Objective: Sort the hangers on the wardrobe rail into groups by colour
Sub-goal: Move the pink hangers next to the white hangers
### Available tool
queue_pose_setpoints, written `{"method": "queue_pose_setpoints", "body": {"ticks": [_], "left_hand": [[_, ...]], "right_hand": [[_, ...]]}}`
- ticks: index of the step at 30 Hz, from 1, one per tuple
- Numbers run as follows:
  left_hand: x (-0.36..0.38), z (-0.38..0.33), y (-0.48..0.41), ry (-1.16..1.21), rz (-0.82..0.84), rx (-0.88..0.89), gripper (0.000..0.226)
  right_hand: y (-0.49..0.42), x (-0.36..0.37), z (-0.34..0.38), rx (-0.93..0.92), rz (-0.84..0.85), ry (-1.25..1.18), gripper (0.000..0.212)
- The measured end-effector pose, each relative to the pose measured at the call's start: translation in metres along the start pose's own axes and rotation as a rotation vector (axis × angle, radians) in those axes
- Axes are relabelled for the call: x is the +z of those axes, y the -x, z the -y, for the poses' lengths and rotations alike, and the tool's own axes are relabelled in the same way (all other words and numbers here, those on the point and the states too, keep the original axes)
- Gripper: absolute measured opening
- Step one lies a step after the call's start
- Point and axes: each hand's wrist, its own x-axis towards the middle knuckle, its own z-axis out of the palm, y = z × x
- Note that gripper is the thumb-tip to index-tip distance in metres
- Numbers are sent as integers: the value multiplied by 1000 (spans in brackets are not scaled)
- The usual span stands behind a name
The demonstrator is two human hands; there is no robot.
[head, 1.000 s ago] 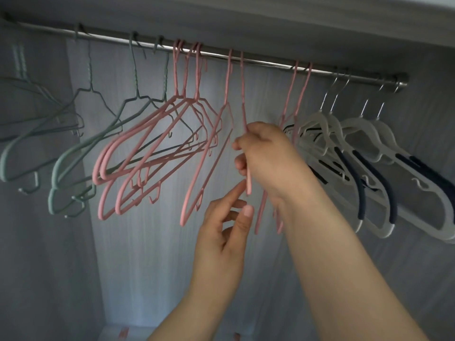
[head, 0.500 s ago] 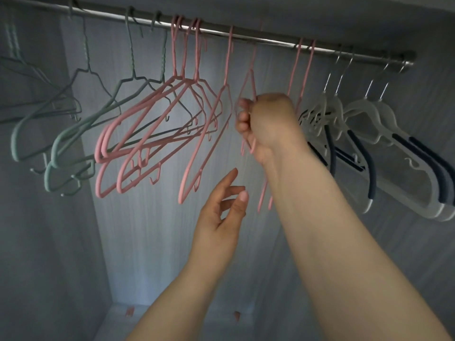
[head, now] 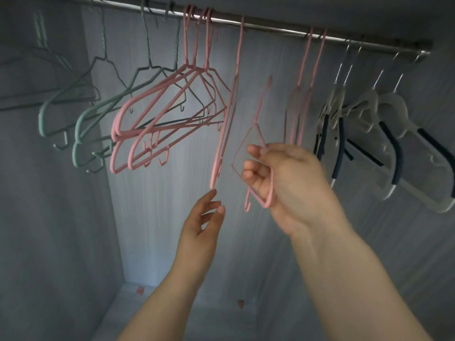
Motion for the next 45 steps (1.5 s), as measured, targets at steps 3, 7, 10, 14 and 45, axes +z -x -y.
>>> {"method": "queue_pose_setpoints", "body": {"ticks": [3, 7, 10, 14, 45], "left_hand": [[-4, 16, 7, -40, -21, -39, 30], [-7, 34, 23, -126, -33, -91, 36], [-13, 44, 31, -196, -45, -111, 44], [-30, 56, 31, -288, -63, -137, 58], [-121, 13, 37, -549, 158, -76, 35]], "right_hand": [[15, -14, -21, 33, 37, 220, 22], [22, -48, -55, 33, 20, 476, 29], [19, -88, -74, -57, 3, 712, 33], [19, -143, -91, -196, -16, 1024, 29], [11, -43, -194, -41, 7, 725, 61]]}}
